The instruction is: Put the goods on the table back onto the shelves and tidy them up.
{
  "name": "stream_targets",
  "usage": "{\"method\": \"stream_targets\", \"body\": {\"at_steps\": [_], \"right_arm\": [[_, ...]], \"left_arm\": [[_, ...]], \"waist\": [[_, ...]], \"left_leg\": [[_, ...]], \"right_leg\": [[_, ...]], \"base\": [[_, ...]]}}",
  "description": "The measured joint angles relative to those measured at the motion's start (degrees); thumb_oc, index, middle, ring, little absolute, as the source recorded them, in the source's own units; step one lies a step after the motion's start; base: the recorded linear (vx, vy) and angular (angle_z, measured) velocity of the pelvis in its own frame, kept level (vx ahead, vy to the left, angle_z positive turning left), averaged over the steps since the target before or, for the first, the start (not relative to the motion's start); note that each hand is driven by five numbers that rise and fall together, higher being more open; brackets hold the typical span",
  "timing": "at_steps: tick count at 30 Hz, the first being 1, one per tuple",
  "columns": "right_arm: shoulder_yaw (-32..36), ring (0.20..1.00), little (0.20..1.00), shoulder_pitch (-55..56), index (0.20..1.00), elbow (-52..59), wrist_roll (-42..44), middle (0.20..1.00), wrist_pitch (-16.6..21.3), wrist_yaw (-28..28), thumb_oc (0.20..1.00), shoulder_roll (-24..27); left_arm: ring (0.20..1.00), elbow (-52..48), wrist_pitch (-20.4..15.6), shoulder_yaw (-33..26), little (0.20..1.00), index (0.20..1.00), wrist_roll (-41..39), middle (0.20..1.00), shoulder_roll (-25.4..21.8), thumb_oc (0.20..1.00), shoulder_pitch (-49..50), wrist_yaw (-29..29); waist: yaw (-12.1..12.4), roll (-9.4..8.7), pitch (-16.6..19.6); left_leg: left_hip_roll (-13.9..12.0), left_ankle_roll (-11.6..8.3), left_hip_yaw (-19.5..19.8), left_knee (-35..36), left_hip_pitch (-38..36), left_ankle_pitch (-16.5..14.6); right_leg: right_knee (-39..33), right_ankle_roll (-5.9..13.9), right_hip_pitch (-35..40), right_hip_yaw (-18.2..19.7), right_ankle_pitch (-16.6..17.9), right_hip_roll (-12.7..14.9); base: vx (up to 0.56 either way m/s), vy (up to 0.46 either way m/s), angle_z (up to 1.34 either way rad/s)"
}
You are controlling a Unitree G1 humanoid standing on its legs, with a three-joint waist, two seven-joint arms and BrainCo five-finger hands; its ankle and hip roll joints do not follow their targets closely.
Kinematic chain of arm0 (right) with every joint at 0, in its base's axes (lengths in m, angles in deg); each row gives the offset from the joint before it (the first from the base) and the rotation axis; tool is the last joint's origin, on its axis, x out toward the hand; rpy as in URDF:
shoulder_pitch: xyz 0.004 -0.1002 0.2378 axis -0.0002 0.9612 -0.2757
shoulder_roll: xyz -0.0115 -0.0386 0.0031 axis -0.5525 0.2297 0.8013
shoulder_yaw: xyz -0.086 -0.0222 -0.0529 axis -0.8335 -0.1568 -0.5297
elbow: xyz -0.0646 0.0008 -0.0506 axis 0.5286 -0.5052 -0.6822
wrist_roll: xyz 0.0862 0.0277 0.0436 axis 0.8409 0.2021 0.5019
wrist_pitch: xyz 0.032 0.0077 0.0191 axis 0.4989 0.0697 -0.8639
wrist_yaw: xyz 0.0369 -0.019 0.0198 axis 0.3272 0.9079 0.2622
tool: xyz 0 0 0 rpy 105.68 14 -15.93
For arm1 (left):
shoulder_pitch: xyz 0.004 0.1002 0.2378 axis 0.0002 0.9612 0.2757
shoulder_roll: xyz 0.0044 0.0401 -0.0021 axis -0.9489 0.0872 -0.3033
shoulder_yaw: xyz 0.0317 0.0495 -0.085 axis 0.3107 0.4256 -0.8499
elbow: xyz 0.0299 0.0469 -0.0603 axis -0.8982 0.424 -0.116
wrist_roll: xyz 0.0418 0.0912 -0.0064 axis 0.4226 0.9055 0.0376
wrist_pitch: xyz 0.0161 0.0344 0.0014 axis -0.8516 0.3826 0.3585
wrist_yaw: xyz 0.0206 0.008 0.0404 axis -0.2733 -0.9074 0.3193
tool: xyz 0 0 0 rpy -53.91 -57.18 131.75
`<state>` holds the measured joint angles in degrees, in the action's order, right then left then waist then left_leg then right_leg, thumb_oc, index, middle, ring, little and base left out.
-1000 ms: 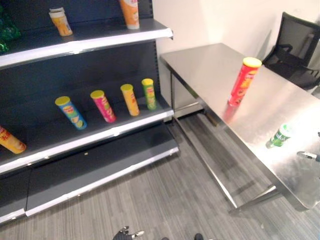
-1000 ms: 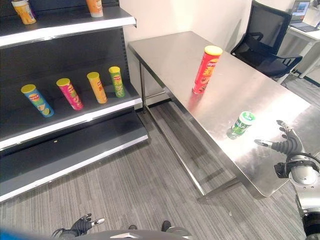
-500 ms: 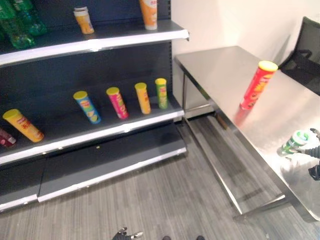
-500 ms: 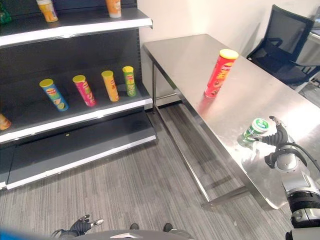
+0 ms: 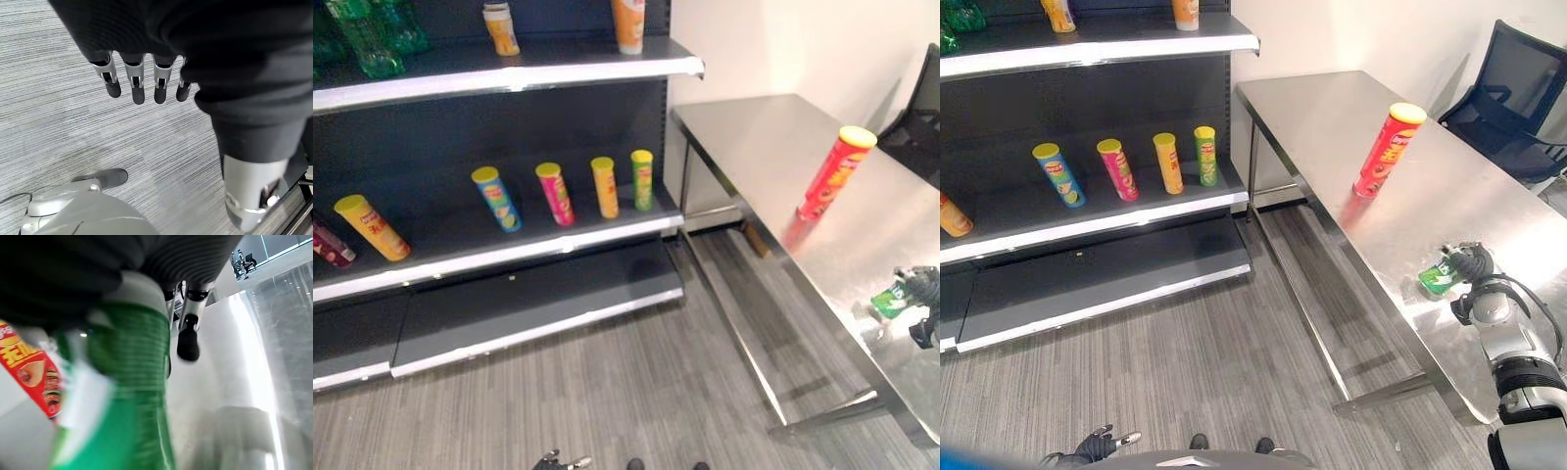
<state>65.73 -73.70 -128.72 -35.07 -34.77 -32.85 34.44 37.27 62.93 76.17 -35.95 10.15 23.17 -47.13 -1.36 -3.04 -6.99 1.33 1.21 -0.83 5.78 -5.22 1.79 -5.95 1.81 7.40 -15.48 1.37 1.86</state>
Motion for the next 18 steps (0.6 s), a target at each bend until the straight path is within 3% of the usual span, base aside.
{"method": "stream_targets", "body": {"at_steps": [5, 9, 12, 15, 16, 17, 18], "right_arm": [[6.68, 0.2, 0.2, 7.41, 0.2, 11.33, 0.17, 0.2, 0.5, 0.45, 0.2, -0.43], [14.41, 0.2, 0.2, 16.76, 0.2, 22.75, 2.38, 0.2, 2.79, 1.66, 0.2, -5.67], [14.39, 0.2, 0.2, 18.58, 0.2, 25.83, 2.69, 0.2, 4.26, 1.63, 0.2, -7.03], [14.75, 0.2, 0.2, 17.85, 0.2, 29.36, 2.77, 0.2, 5.48, 2.75, 0.2, -7.75], [15.45, 0.2, 0.2, 17.66, 0.2, 30.65, 2.79, 0.2, 5.7, 3.02, 0.2, -7.8], [15.55, 0.2, 0.2, 16.08, 0.2, 31.15, 2.74, 0.2, 6.37, 3.07, 0.2, -8.11], [17.03, 0.2, 0.2, 17.23, 0.2, 33.38, 2.64, 0.2, 6.48, 3.57, 0.2, -8.11]], "left_arm": [[1.0, -0.25, 0.01, -0.94, 1.0, 1.0, 0.05, 1.0, 0.0, 1.0, -0.15, 0.41], [1.0, -1.16, 0.05, -3.22, 1.0, 1.0, 0.07, 1.0, -0.01, 1.0, 1.35, 0.96], [1.0, -1.79, 0.09, -3.5, 1.0, 1.0, 0.14, 1.0, 0.01, 1.0, 2.24, 0.79], [1.0, -5.84, -0.17, -5.14, 1.0, 1.0, -0.67, 1.0, 0.33, 1.0, 1.31, 0.86], [1.0, -6.1, -0.21, -5.63, 1.0, 1.0, -0.7, 1.0, 0.84, 1.0, -0.45, 0.9], [1.0, -5.9, -0.11, -5.59, 1.0, 1.0, -1.95, 1.0, 1.39, 1.0, -0.78, 0.9], [1.0, -5.67, -0.33, -7.48, 1.0, 1.0, -4.25, 1.0, 2.16, 1.0, -0.09, 1.12]], "waist": [[-0.04, 0.31, 0.0], [-0.27, 0.62, -0.07], [0.01, 0.9, -0.44], [0.88, -0.69, -3.93], [0.84, -1.56, -5.54], [2.23, -1.87, -7.86], [1.9, -1.83, -8.4]], "left_leg": [[-0.12, -0.16, 0.47, 0.03, -0.06, 0.13], [-0.36, -0.7, 1.29, 0.2, -0.08, -0.2], [-0.99, -1.49, 1.52, 0.04, 0.07, -0.04], [-0.07, -4.58, 2.26, -10.94, 7.93, -0.04], [0.35, -5.58, 2.95, -15.96, 10.89, -0.39], [-1.4, -7.12, 1.65, -20.63, 13.36, -1.91], [-5.41, -7.21, -1.48, -13.56, 13.75, -1.5]], "right_leg": [[-0.02, 0.08, 0.28, -0.41, -0.25, -0.12], [-0.01, -0.39, 0.66, -1.14, -0.62, -0.43], [0.01, -0.93, 0.61, -1.2, -1.01, -1.21], [0.31, -1.47, -0.77, -2.35, -1.29, -1.24], [-0.02, -2.69, -1.19, -4.32, -0.53, 0.07], [-0.02, -3.84, 0.07, -6.76, -0.59, 0.24], [-0.08, -3.47, 0.71, -9.99, -2.4, 0.09]], "base": [[-0.01, -0.073, 0.06], [-0.02, -0.157, 0.09], [-0.11, -0.204, 0.05], [-0.09, -0.057, 0.39], [0.06, 0.037, 0.75], [0.16, 0.087, 1.3], [0.21, 0.14, 1.26]]}}
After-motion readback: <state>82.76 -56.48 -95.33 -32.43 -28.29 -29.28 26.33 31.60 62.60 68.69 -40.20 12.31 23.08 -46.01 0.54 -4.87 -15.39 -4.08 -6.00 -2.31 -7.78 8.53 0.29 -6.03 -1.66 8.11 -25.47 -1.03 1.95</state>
